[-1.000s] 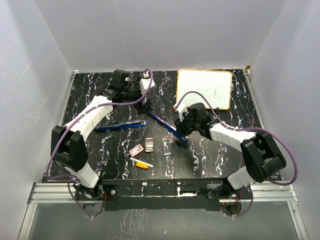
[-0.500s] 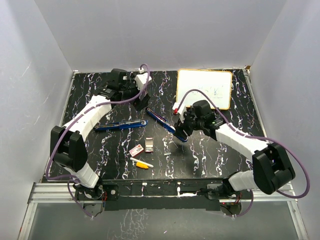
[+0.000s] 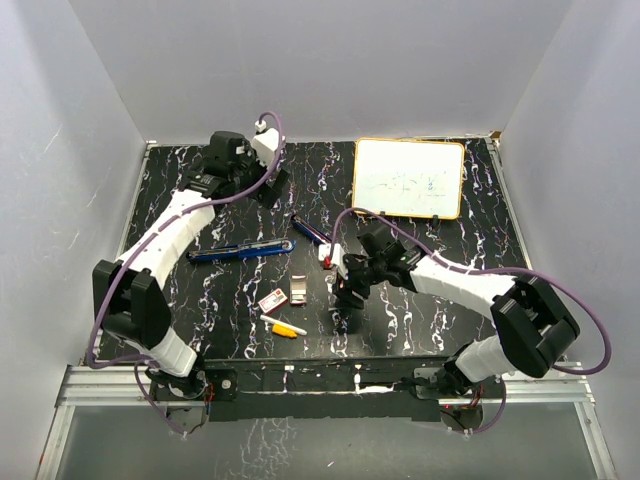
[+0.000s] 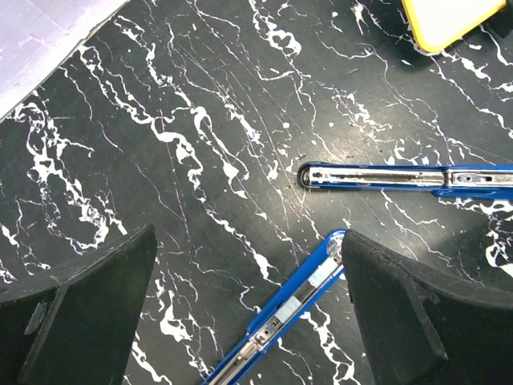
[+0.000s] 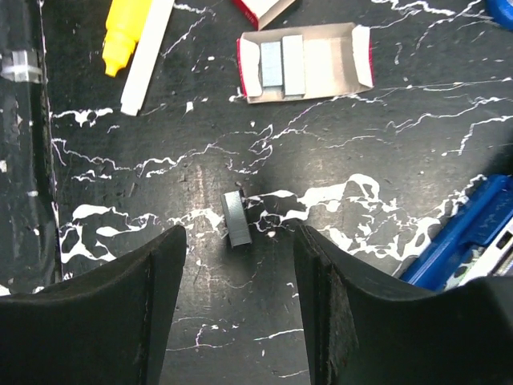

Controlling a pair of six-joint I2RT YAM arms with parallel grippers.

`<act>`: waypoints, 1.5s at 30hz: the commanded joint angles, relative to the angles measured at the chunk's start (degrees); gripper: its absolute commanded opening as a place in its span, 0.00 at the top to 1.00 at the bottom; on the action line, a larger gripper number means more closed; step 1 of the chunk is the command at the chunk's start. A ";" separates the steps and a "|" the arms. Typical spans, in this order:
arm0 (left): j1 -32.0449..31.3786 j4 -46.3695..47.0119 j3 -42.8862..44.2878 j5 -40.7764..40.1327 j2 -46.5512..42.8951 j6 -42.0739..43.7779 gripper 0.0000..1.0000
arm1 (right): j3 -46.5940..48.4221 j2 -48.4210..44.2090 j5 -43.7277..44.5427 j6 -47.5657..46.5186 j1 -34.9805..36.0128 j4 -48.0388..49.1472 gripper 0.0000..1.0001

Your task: Load the staples into the stapler

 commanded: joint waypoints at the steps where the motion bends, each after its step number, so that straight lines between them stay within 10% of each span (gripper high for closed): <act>1: -0.03 -3.19 -1.93 1.48 -5.14 -1.45 0.03 | -0.89 0.56 1.45 -2.89 1.33 -0.29 0.41; 14: -2.87 -5.74 -18.87 22.79 -11.21 4.85 0.06 | 1.10 -7.86 1.86 2.45 -4.60 -4.58 0.43; 24: -26.22 -8.34 -24.66 16.11 -9.12 7.06 0.14 | 2.68 -15.45 -6.04 11.78 -26.76 -3.58 0.46; 45: -36.36 8.35 -26.80 6.00 5.00 8.38 0.41 | -0.89 -19.15 -7.16 13.51 -41.29 -0.83 0.45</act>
